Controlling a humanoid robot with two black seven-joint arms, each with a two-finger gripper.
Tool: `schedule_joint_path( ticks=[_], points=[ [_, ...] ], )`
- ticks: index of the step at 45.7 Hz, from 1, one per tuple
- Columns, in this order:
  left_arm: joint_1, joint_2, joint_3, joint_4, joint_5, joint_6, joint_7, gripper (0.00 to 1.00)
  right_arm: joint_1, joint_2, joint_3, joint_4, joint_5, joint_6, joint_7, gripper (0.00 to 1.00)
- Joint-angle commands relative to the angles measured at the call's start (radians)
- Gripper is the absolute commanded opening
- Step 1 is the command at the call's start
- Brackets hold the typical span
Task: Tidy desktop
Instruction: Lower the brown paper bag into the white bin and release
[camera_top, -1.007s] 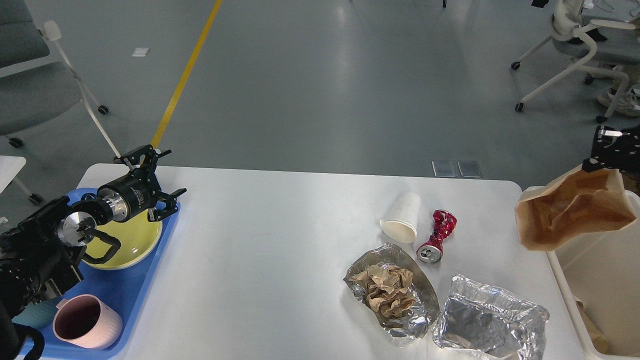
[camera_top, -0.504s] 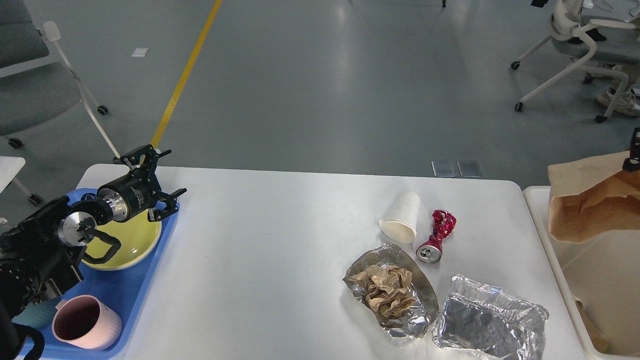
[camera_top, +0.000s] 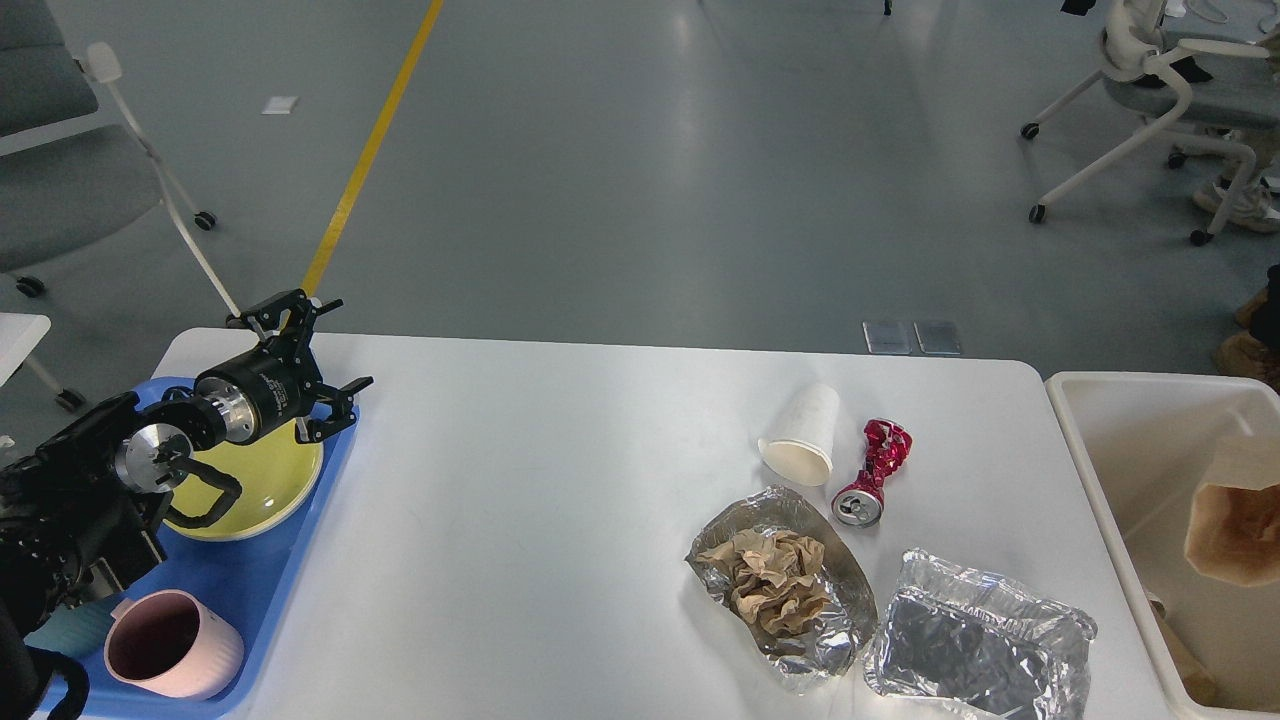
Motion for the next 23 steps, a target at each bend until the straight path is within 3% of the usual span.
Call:
schedule_joint_path(
  ticks=[1,9,17,18,21,23],
  points=[
    [0.000,0.000,0.000,0.000,0.000,0.000,0.000,0.96,-0.117,-0.002,0.062,-0.011,0.003,-0.097,0.001,0.00],
    [0.000,0.000,0.000,0.000,0.000,0.000,0.000,0.96,-0.267,-0.002,0.191,-0.013,0.003,-0.165,0.001,0.00],
    [0.000,0.000,0.000,0.000,0.000,0.000,0.000,0.96,-0.290,-0.002,0.217,-0.019,0.005,-0.189,0.001,0.00],
    [0.000,0.000,0.000,0.000,0.000,0.000,0.000,0.96,-0.290,0.000,0.217,-0.022,0.005,-0.197,0.001,0.07],
    [0.000,0.000,0.000,0.000,0.000,0.000,0.000,0.96,-0.290,0.002,0.219,-0.022,0.005,-0.235,0.001,0.42],
    [0.000,0.000,0.000,0.000,0.000,0.000,0.000,0.96,-0.292,0.005,0.220,-0.022,0.005,-0.269,0.001,0.56]
  ],
)
